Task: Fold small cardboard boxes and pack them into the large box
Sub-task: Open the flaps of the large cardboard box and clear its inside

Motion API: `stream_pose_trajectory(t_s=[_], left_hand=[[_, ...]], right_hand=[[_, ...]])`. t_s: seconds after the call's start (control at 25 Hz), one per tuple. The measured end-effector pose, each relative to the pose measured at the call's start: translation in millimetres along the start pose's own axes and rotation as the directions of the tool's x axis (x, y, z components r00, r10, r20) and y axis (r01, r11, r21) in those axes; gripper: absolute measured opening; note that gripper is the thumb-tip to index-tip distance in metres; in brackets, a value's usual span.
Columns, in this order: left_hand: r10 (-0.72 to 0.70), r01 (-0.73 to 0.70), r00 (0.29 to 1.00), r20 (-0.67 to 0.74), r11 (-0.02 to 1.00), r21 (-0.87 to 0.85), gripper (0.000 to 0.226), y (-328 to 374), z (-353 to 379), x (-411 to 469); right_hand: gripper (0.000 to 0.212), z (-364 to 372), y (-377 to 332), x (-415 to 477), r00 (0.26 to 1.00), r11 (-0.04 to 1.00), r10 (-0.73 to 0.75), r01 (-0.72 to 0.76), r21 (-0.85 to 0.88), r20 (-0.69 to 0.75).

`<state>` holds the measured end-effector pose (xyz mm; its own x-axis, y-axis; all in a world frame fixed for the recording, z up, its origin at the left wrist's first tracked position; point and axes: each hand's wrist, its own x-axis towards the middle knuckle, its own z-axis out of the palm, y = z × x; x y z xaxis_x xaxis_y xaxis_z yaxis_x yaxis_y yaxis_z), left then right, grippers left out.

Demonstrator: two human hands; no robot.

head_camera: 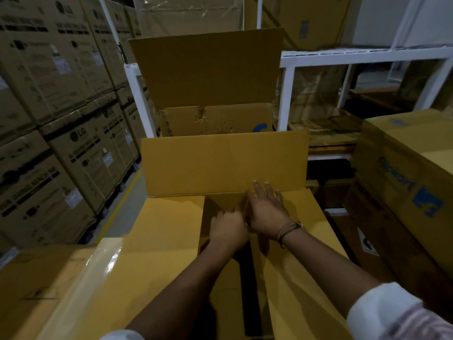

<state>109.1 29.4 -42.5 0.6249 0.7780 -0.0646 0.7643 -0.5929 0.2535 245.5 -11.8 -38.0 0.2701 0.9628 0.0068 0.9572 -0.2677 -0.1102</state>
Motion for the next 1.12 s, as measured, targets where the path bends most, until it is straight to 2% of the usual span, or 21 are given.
stream_pose_trajectory(t_s=[0.16, 0.24, 0.32, 0.4, 0.56, 0.64, 0.84, 0.92, 1.12], left_hand=[[0.033, -0.020, 0.971, 0.235, 0.998, -0.056, 0.013, 7, 34, -27], [0.072, -0.050, 0.938, 0.340, 0.996, -0.074, 0.011, 11, 49, -36], [0.100, -0.065, 0.921, 0.378, 0.992, -0.105, 0.011, 14, 58, -44], [0.138, -0.088, 0.932, 0.336, 0.984, -0.158, 0.010, 16, 55, -53], [0.206, -0.158, 0.974, 0.098, 0.920, -0.360, 0.021, 24, 24, -75], [0.236, -0.204, 0.971, 0.030, 0.889, -0.410, 0.021, 37, 5, -89], [0.439, -0.392, 0.898, 0.020, 0.821, -0.416, 0.019, 87, -18, -135], [0.477, -0.418, 0.877, 0.051, 0.812, -0.406, 0.023, 104, -10, -149], [0.547, -0.482, 0.826, 0.133, 0.809, -0.336, 0.062, 132, 17, -178]], right_hand=[[0.047, 18, -13, -44, 0.983, 0.993, -0.014, 0.035, -0.111, 0.182], [0.043, 21, -22, -60, 0.955, 0.975, -0.012, 0.078, -0.210, 0.298], [0.040, 19, -29, -71, 0.946, 0.942, 0.008, 0.102, -0.320, 0.324], [0.034, 5, -35, -81, 0.956, 0.926, 0.021, 0.091, -0.366, 0.292], [0.029, -51, -45, -99, 0.982, 0.905, 0.054, 0.028, -0.425, 0.181], [0.029, -83, -47, -110, 0.983, 0.879, 0.119, -0.041, -0.474, 0.136], [0.048, -118, -34, -152, 0.916, 0.711, 0.399, -0.274, -0.648, 0.050], [0.054, -115, -24, -177, 0.879, 0.658, 0.477, -0.347, -0.669, 0.014], [0.065, -92, 15, -244, 0.820, 0.598, 0.554, -0.512, -0.617, -0.143]])
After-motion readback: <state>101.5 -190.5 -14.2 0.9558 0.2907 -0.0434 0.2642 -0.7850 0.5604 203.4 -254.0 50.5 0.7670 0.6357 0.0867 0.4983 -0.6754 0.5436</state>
